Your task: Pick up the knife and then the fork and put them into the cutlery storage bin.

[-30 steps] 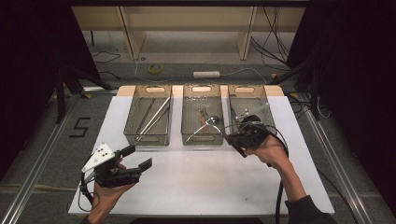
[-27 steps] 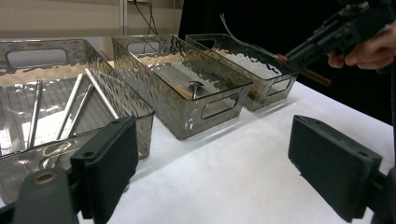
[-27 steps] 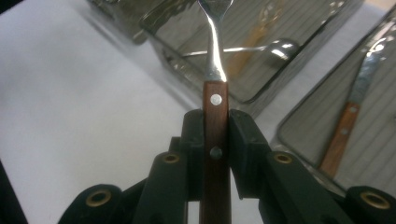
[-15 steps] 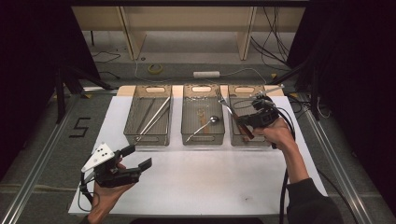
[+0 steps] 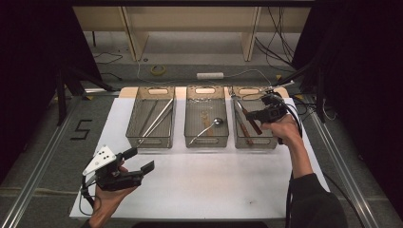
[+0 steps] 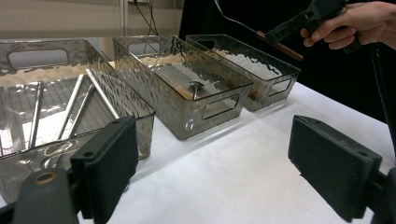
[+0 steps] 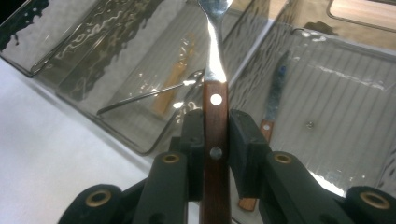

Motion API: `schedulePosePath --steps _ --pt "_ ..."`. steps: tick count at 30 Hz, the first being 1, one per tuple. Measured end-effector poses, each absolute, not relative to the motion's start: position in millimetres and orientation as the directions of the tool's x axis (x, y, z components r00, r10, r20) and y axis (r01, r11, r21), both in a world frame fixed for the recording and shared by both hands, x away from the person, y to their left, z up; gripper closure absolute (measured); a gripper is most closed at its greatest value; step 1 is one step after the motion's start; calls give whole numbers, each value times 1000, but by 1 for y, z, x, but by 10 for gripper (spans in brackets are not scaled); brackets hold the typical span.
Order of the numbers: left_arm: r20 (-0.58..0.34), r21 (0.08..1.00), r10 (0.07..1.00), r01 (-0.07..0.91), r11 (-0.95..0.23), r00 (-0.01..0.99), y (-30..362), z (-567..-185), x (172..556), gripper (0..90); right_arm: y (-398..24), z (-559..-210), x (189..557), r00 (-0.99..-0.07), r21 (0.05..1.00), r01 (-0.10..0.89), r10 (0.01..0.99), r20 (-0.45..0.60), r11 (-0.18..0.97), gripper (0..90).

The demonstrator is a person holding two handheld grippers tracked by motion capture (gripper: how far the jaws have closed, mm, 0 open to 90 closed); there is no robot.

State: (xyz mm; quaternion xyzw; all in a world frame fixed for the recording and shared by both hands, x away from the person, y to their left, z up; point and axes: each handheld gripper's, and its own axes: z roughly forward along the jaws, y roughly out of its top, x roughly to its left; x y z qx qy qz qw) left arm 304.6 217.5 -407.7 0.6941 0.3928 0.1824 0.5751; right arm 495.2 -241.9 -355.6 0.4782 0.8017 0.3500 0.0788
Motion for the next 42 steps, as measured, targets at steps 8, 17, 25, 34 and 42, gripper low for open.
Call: schedulePosePath --steps 8,17,25,34,42 --pt "-199 941 755 336 -30 625 218 -408 305 157 -249 -363 505 -485 622 735 850 205 270 776" --pt "-200 942 755 336 -29 625 218 -408 305 157 -254 -371 516 -430 606 761 879 203 232 776" --pt "-199 942 755 334 -29 625 218 -408 304 157 -254 -378 523 -402 594 774 895 193 220 776" --pt "-197 942 754 334 -31 626 217 -408 304 157 -252 -384 529 -377 578 788 909 176 215 775" --pt "-197 943 755 332 -30 625 218 -408 304 157 -248 -390 533 -360 560 801 918 168 212 775"
